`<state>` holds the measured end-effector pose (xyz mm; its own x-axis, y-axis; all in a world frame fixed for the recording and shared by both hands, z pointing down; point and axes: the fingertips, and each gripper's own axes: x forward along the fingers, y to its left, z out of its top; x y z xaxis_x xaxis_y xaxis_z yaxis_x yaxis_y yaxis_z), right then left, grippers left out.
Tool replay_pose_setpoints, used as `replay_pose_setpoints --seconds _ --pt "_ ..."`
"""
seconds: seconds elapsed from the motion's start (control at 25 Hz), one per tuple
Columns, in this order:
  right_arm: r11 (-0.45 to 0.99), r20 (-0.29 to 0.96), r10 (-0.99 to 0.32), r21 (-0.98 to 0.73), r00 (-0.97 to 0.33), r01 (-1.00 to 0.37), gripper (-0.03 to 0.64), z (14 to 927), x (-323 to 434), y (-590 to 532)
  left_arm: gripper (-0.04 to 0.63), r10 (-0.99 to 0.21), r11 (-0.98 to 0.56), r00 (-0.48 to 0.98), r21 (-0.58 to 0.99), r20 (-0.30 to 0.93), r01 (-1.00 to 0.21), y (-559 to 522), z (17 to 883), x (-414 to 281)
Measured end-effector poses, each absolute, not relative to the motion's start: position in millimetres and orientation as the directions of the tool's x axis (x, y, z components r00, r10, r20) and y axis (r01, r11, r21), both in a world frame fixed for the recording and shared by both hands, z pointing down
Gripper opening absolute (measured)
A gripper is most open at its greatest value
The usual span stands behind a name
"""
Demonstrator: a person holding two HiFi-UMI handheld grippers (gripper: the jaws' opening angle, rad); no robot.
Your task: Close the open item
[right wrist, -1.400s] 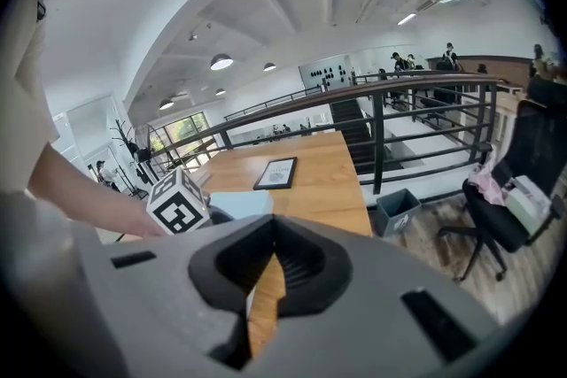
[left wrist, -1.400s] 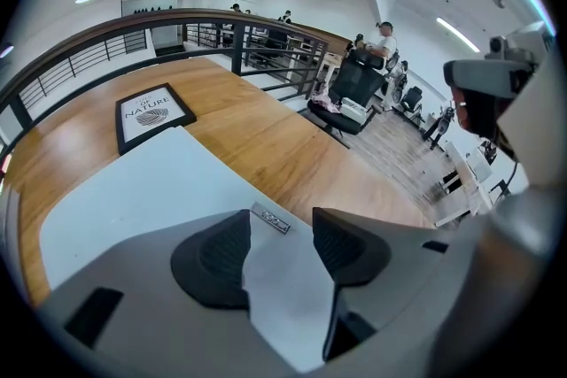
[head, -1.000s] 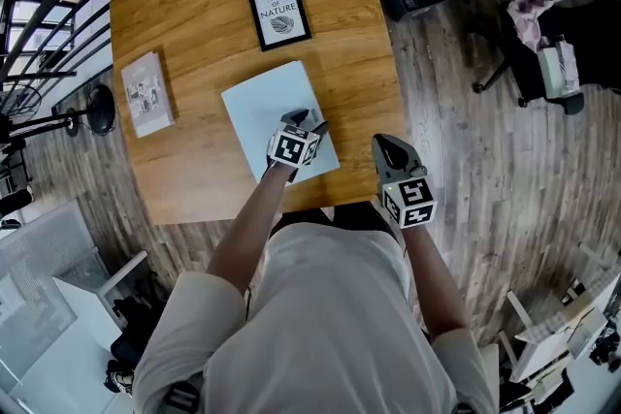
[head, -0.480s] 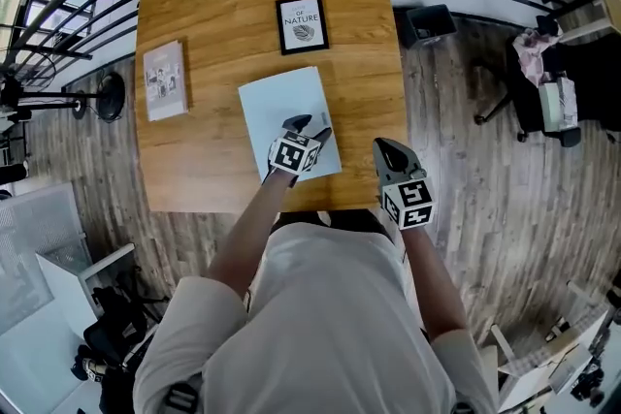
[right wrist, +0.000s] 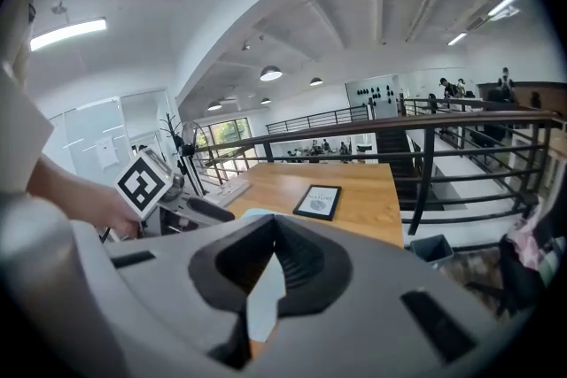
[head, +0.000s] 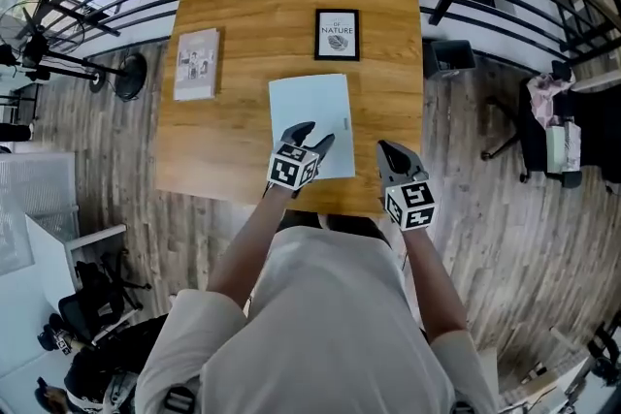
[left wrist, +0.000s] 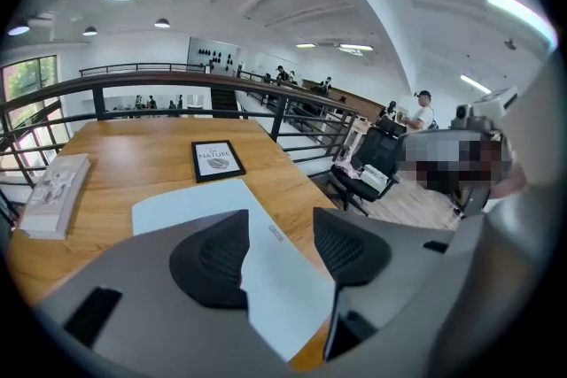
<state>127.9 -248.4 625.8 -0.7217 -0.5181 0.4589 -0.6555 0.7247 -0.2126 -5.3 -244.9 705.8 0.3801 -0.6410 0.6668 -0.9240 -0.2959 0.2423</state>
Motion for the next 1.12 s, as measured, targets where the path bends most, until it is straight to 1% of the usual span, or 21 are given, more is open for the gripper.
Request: replay_pose_setpoints --seconds 0.28,0.6,0.92,1.12 --pt "0.762 0.422 -0.502 -0.198 -0.755 -0.617 0.003 601.9 93.5 -237.1 0.210 -0.745 -0.247 0.336 0.229 0.577 -0.942 -218.9 650.1 -44.6" --pt "0.793 0.394 -0.501 -0.148 -0.770 -0.591 0.003 567.8 50.3 -217.5 0.199 -0.834 -0.194 0.274 0.210 0.479 -0.958 -180.6 588.7 -105.6" --pt "0.788 0.360 -0.533 -0.117 -0.765 -0.604 0.003 529.2 28.5 -209.4 0.178 -0.892 -0.132 0.191 0.168 0.410 -0.977 -147.6 539.1 -163.7" --pt "0.784 0.332 -0.552 -0.105 -0.765 -0.611 0.003 504.5 13.0 -211.3 0.170 -0.918 -0.118 0.171 0.166 0.357 -0.979 -141.9 509.7 -193.6"
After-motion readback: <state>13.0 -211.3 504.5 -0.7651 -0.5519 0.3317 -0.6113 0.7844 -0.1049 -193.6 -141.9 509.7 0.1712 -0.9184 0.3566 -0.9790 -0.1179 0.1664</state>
